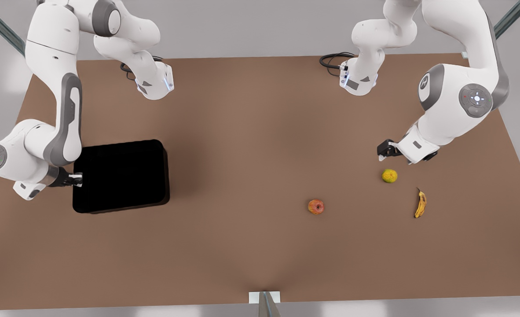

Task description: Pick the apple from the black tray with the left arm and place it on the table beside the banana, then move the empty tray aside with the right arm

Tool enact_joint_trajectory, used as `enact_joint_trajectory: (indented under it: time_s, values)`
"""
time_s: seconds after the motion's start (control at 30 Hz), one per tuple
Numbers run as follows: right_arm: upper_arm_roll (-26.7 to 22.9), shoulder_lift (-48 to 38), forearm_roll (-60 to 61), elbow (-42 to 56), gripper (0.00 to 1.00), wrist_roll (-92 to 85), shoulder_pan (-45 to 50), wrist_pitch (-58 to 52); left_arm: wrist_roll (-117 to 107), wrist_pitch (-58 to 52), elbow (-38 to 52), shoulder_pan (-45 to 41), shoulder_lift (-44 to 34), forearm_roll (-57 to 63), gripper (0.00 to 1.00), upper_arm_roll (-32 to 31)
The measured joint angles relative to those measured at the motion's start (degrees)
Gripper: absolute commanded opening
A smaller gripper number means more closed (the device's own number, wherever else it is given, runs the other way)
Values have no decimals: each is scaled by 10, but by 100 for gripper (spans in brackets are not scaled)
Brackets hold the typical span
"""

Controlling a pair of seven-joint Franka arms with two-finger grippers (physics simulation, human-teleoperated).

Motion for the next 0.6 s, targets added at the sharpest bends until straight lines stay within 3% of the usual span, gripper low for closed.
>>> enact_joint_trajectory:
  time_s: [0.27,0.3,0.33,0.4,0.5,0.6]
  values:
    - [2,82,35,47,18,-66,-5,1,0,3,0,1,0,-1,100,1]
    - [2,84,36,48,25,-72,-6,1,0,3,0,1,-1,-1,100,1]
    - [3,85,37,49,48,-77,-7,1,0,3,0,1,-1,-1,100,1]
    - [3,86,38,50,76,-88,-8,1,-1,2,0,0,-2,-1,100,2]
    - [6,85,40,59,87,-99,-7,-2,-1,2,0,0,-3,-2,100,4]
    - [12,60,55,150,100,-90,43,-62,-2,2,0,4,-1,-2,100,6]
